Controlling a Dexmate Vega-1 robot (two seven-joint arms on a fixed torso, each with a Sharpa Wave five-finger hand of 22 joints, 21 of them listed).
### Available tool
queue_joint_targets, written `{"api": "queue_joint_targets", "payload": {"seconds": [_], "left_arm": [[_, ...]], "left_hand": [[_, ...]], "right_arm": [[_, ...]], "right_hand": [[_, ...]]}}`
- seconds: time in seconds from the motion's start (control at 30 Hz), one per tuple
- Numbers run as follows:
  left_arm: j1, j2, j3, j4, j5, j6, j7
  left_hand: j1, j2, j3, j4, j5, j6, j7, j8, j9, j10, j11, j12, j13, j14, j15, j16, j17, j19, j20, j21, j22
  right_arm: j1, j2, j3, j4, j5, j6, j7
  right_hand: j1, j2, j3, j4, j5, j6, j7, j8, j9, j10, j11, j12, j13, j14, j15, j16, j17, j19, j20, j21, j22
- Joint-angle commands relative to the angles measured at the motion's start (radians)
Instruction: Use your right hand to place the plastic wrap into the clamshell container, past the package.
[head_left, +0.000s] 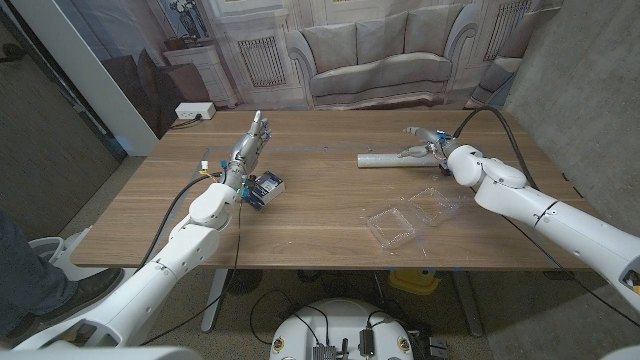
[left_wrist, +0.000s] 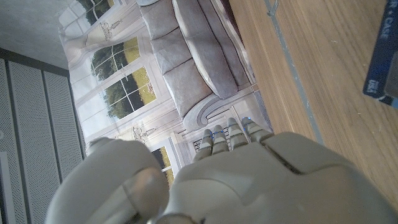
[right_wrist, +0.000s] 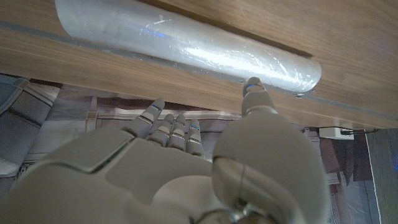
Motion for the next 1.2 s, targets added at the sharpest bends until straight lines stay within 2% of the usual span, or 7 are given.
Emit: {"api": "queue_joint_targets", "payload": {"seconds": [0.03,1.2], "left_arm": [[0.007,-0.002,0.001,-0.007,0.002,0.003,0.007],[0.039,-0.003,-0.002,-0.042,0.015,0.001,0.042]], "left_hand": [[0.004,0.005,-0.006,-0.005,0.006,0.006,-0.001,-0.003,0.003,-0.002,-0.003,-0.002,0.003,0.001,-0.002,-0.001,0.002,-0.008,0.007,0.001,0.005],[0.005,0.007,-0.006,-0.006,0.006,0.012,-0.001,-0.003,0.003,-0.001,-0.007,-0.003,0.003,0.001,-0.004,-0.002,0.002,-0.008,0.007,0.001,0.005]], "right_arm": [[0.013,0.001,-0.014,0.007,-0.018,-0.015,0.035],[0.048,0.03,-0.056,0.099,-0.034,0.02,0.068]], "right_hand": [[0.0,0.002,0.001,0.01,0.009,0.006,0.006,0.005,0.005,0.003,0.003,0.001,0.004,-0.002,0.004,0.001,0.005,0.0,-0.022,-0.004,0.003],[0.03,0.012,0.007,0.012,0.018,0.034,-0.002,0.013,0.006,0.025,-0.005,0.011,0.004,0.02,-0.009,0.008,0.004,0.029,-0.031,0.005,0.003]]}}
